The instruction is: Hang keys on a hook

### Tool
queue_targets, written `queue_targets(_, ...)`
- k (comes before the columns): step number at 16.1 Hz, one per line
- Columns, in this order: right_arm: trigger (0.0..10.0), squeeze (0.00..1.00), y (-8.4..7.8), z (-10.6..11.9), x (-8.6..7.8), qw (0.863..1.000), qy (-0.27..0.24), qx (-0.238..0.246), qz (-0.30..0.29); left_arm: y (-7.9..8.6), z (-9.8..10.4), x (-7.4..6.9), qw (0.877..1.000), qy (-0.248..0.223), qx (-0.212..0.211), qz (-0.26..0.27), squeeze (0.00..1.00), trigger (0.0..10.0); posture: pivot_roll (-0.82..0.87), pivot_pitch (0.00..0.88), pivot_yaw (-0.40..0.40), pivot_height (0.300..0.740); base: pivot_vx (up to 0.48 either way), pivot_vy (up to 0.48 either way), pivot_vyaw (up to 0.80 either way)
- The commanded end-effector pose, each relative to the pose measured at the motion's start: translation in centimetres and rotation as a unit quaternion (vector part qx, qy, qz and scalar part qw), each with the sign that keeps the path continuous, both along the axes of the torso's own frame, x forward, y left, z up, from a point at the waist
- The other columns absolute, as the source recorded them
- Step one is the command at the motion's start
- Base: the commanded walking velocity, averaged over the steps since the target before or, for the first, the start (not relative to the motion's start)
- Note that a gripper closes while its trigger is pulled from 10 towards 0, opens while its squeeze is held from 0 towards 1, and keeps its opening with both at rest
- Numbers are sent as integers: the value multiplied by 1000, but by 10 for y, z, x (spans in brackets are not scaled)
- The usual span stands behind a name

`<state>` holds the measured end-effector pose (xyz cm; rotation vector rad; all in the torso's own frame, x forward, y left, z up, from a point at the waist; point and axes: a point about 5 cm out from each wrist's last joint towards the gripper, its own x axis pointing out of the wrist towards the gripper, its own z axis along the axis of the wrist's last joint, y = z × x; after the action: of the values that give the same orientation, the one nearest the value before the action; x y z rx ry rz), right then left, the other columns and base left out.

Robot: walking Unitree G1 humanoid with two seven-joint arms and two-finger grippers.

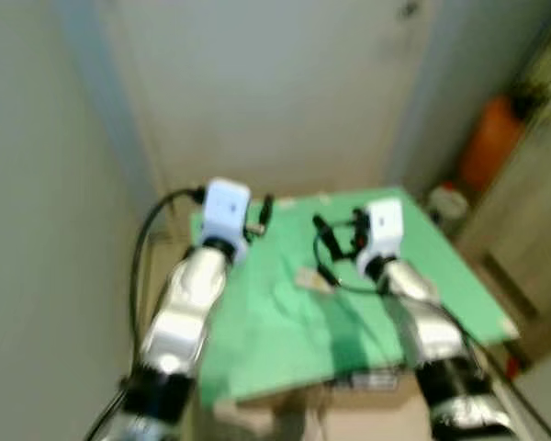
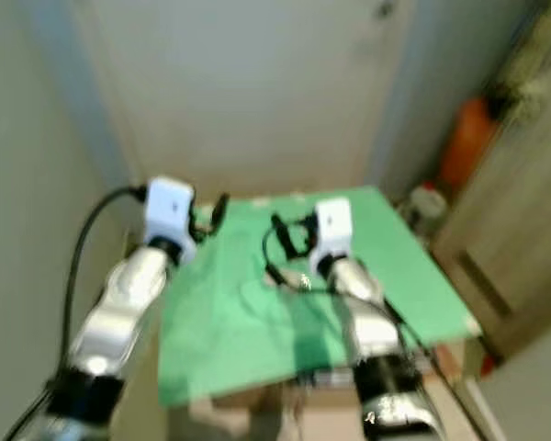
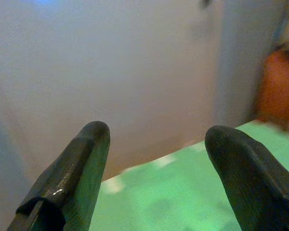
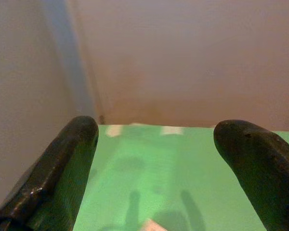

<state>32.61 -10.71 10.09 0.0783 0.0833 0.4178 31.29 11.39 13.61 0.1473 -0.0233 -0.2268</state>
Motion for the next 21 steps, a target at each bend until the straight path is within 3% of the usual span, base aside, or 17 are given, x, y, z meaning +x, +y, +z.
queue_targets(1, 10000, 0, -7, 1, 0, 1000, -1, -5, -5, -5, 1, 2, 1000, 3, -2, -1, 0, 10000, 14, 0, -13, 740, 0, 0, 0)
queue_targets(5, 10000, 0, -6, 1, 1, 1000, -2, -5, -4, -5, 1, 2, 1000, 5, 1, -6, 0, 10000, 16, 0, -14, 740, 0, 0, 0)
queue_targets(10, 10000, 0, 6, 5, 21, 1000, 1, -24, -14, -5, 2, -2, 1000, 5, 3, -9, 0, 10000, 48, 0, -14, 740, 0, 0, 0)
queue_targets(14, 10000, 0, 4, 9, 22, 1000, -3, -16, -16, -5, -1, -1, 1000, 12, 10, -16, 0, 10000, 56, 0, -26, 740, 0, 0, 0)
queue_targets(18, 10000, 0, -34, 11, 1, 995, -41, -58, -74, -11, -18, 16, 998, 47, -9, -27, 0, 10000, -50, 0, -19, 740, 0, 0, 0)
queue_targets(19, 10000, 0, -55, 7, -12, 992, -35, -73, -95, -12, -26, 20, 998, 59, -18, -23, 0, 10000, -101, 0, -13, 740, 0, 0, 0)
queue_targets(21, 10000, 0, -72, 2, -31, 991, -18, -82, -100, -8, -35, 25, 997, 69, -26, -17, 0, 10000, -165, 0, -10, 740, 0, 0, 0)
